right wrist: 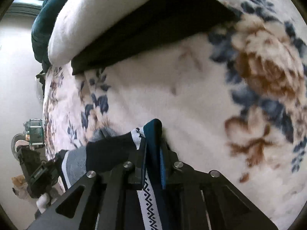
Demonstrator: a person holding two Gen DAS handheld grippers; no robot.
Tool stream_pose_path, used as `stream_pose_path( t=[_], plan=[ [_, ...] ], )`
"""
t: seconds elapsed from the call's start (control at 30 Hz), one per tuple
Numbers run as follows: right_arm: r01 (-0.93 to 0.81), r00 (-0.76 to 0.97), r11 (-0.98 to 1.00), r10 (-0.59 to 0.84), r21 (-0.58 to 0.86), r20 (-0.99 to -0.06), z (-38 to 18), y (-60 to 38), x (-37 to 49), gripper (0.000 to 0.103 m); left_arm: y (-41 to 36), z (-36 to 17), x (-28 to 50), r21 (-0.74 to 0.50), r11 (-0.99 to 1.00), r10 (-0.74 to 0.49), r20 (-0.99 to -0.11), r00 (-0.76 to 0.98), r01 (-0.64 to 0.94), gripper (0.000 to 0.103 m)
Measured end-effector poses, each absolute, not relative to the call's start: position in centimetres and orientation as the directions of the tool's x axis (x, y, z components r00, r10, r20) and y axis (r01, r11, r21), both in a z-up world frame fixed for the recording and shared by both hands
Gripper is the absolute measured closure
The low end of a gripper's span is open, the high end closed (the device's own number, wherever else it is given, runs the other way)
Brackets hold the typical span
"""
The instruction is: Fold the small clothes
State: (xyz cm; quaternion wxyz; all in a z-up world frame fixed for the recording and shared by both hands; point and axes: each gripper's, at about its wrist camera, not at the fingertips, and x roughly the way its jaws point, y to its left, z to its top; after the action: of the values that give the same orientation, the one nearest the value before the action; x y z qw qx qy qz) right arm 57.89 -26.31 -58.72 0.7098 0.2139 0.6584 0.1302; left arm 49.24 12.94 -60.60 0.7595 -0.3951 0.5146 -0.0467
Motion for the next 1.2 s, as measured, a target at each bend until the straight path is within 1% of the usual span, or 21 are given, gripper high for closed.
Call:
stream_pose_path(
  t=[0.1,0.2,0.27,0.3,0.33,0.37,0.4,0.43,0.57,0.6,0.63,0.67,0.7,0.73,0.83,0.87,0.9,0.93,0.97,1.03,1.2],
  plan=[
    [0.112,0.122,0.869,0.47,0.482,-0.874,-58.5,-26.7,58.8,0.094,13.8,-61.4,49.4,-0.665,0.652,-0.486,-0.736,0.472,-0.366,0.092],
    [0.094,0.035,0.884,0.457,0.458,-0.889,-59.4,-26.1,58.9,0.093,13.7,-62.0,49.7,-0.667,0.654,-0.512,-0.737,0.44,-0.357,0.09],
    [0.13,-0.021,0.856,0.506,0.5,-0.862,-59.7,-26.9,58.7,0.088,14.1,-61.7,49.3,-0.674,0.651,-0.538,-0.734,0.414,-0.349,0.076],
    [0.158,-0.031,0.833,0.541,0.53,-0.841,-59.6,-27.7,58.5,0.075,14.3,-61.5,49.0,-0.688,0.638,-0.559,-0.723,0.406,-0.345,0.07],
    [0.179,-0.041,0.813,0.568,0.554,-0.822,-59.6,-28.5,58.3,0.053,14.7,-61.2,48.4,-0.702,0.625,-0.576,-0.71,0.406,-0.341,0.053],
    [0.202,-0.054,0.782,0.609,0.589,-0.791,-59.7,-29.4,57.8,0.044,15.2,-60.9,47.3,-0.722,0.607,-0.594,-0.689,0.416,-0.331,0.035],
    [0.217,-0.083,0.735,0.669,0.642,-0.738,-60.1,-30.1,57.2,0.035,15.5,-60.7,46.3,-0.74,0.59,-0.609,-0.671,0.422,-0.323,0.034],
    [0.224,-0.127,0.701,0.71,0.677,-0.693,-60.8,-30.1,56.5,0.031,15.6,-60.7,45.3,-0.762,0.567,-0.634,-0.646,0.425,-0.312,0.033],
    [0.183,-0.331,0.677,0.725,0.713,-0.603,-64.5,-28.3,53.0,0.031,12.8,-62.8,42.2,-0.823,0.492,-0.75,-0.567,0.341,-0.284,0.033],
    [0.174,-0.352,0.657,0.737,0.733,-0.577,-65.1,-27.5,52.3,0.027,11.9,-63.3,42.0,-0.829,0.485,-0.763,-0.557,0.328,-0.281,0.033],
    [0.163,-0.335,0.623,0.764,0.765,-0.551,-65.1,-26.8,52.2,0.011,11.0,-63.7,41.9,-0.833,0.48,-0.773,-0.55,0.318,-0.275,0.033],
    [0.167,-0.322,0.594,0.787,0.787,-0.526,-64.9,-26.5,52.2,0.003,10.2,-64.0,42.0,-0.84,0.472,-0.78,-0.539,0.317,-0.266,0.033],
    [0.187,-0.311,0.55,0.819,0.814,-0.482,-64.8,-26.0,52.3,0.0,9.6,-64.2,42.3,-0.846,0.465,-0.784,-0.53,0.322,-0.26,0.033],
    [0.197,-0.314,0.532,0.83,0.823,-0.462,-65.0,-25.4,52.3,0.0,9.2,-64.3,42.6,-0.849,0.459,-0.785,-0.526,0.327,-0.263,0.032],
    [0.129,-0.334,0.569,0.796,0.812,-0.505,-64.9,-23.5,52.0,0.001,8.4,-63.7,43.8,-0.849,0.47,-0.773,-0.529,0.351,-0.244,0.035],
    [0.105,-0.335,0.582,0.784,0.806,-0.522,-64.5,-23.1,51.8,0.005,8.3,-63.4,44.1,-0.848,0.478,-0.772,-0.53,0.35,-0.231,0.049],
    [0.098,-0.336,0.597,0.773,0.796,-0.538,-64.5,-22.8,51.7,0.03,8.2,-62.9,44.3,-0.844,0.489,-0.768,-0.536,0.351,-0.22,0.057],
    [0.113,-0.328,0.607,0.77,0.786,-0.547,-64.4,-23.0,51.5,0.062,8.3,-62.7,44.4,-0.846,0.487,-0.77,-0.534,0.35,-0.218,0.065],
    [0.134,-0.315,0.595,0.784,0.793,-0.535,-64.2,-23.3,51.5,0.068,8.3,-62.5,44.6,-0.852,0.477,-0.78,-0.524,0.343,-0.216,0.069],
    [0.106,-0.295,0.597,0.783,0.795,-0.548,-63.0,-23.2,51.1,0.075,8.7,-62.2,44.9,-0.859,0.459,-0.791,-0.512,0.334,-0.229,0.071],
    [0.096,-0.229,0.595,0.794,0.798,-0.564,-59.5,-23.1,50.5,0.078,9.1,-59.8,46.4,-0.845,0.49,-0.786,-0.534,0.311,-0.213,0.072]
  ],
)
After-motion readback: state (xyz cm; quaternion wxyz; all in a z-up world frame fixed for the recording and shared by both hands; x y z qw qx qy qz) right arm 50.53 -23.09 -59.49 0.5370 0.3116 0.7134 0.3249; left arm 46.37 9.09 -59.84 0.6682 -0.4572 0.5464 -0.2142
